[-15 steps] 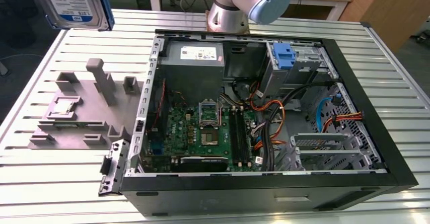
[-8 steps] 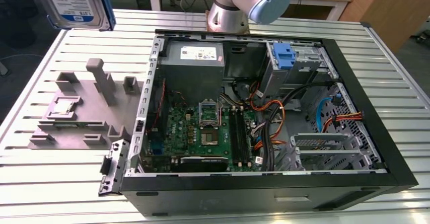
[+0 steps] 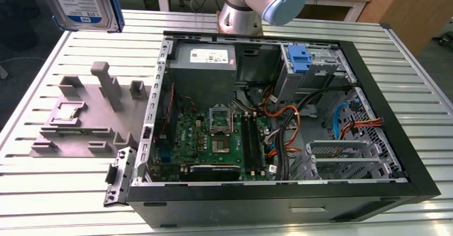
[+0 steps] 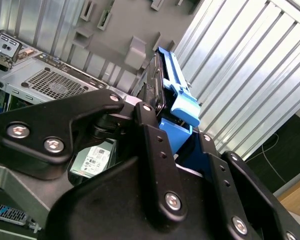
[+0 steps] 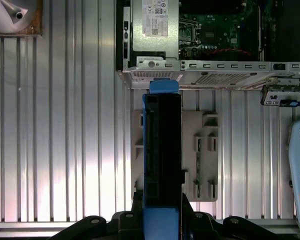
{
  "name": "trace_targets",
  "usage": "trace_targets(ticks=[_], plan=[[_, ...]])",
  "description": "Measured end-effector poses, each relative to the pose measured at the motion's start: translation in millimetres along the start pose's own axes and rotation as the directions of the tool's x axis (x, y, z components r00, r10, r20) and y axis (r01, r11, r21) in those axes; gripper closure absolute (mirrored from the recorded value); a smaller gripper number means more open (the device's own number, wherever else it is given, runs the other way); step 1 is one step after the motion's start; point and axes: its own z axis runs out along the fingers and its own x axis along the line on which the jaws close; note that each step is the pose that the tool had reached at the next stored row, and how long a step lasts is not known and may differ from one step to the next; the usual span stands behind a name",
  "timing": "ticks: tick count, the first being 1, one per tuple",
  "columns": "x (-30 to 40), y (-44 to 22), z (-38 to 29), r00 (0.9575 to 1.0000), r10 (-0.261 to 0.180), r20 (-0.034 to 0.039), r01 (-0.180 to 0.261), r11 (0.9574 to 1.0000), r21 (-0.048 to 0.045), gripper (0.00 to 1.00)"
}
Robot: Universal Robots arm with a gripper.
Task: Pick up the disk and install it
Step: 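Pick up the disk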
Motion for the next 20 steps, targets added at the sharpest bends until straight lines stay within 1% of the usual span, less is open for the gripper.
trace_targets(ticks=[15, 20], plan=[[0.3, 8.7, 0.1, 1.0, 0.0, 0.0, 0.0, 1.0, 0.0, 0.63], [0.3, 9.1, 0.1, 1.0, 0.0, 0.0, 0.0, 1.0, 0.0, 0.63]])
